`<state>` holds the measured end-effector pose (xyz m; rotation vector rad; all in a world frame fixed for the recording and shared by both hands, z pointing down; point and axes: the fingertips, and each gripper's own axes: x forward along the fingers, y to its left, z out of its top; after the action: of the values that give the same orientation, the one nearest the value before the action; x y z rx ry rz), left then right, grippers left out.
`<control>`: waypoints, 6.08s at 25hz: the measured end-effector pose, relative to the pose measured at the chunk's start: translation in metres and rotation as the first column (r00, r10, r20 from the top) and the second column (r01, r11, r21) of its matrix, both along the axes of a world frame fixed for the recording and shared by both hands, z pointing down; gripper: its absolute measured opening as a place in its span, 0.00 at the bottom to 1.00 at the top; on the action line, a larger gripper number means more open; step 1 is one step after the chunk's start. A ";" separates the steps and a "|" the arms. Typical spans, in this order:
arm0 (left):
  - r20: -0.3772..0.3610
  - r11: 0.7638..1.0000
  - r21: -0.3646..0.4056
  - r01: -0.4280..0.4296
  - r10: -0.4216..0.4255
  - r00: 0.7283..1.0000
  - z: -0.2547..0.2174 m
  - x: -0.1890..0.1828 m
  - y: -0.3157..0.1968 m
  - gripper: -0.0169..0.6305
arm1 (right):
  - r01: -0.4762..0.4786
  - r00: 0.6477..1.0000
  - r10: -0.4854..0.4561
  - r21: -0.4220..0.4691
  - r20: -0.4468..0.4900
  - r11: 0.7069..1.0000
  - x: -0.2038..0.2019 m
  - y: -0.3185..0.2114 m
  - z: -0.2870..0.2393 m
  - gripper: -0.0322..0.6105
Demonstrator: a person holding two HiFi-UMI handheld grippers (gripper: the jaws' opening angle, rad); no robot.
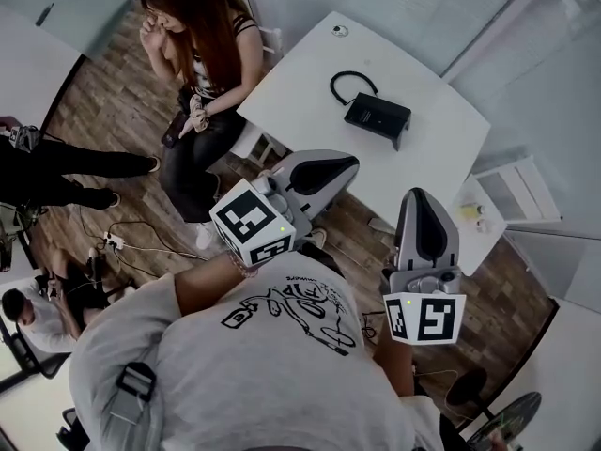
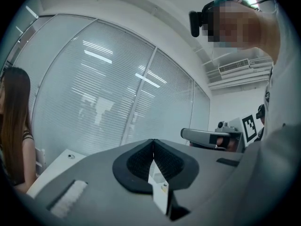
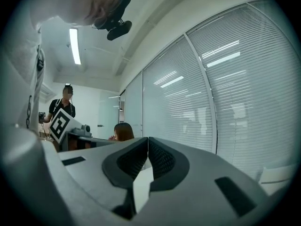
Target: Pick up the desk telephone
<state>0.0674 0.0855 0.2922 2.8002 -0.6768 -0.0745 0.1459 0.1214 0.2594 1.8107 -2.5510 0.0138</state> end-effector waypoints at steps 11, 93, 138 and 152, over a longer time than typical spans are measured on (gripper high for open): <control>-0.027 1.000 -0.027 -0.007 0.007 1.000 0.013 0.013 -0.049 0.03 | -0.014 1.000 0.014 -0.007 -0.025 1.000 0.010 -0.047 0.005 0.06; 0.101 0.576 -0.816 -0.054 0.233 0.967 0.427 0.070 -0.284 0.45 | -0.030 0.975 0.187 -0.773 0.116 0.634 0.118 -0.264 0.423 0.44; 0.208 0.608 -0.794 0.018 0.244 0.947 0.392 0.061 -0.260 0.44 | 0.172 0.925 0.173 -0.777 0.340 0.606 0.083 -0.247 0.386 0.44; 0.185 0.667 -0.745 0.003 0.203 0.961 0.281 0.038 -0.265 0.44 | 0.147 0.942 0.117 -0.702 0.314 0.696 0.060 -0.253 0.270 0.43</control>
<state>0.1052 -0.1792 0.5730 2.0387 -0.4493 0.4901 0.2056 -0.1318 0.5297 1.5249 -2.2034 1.2463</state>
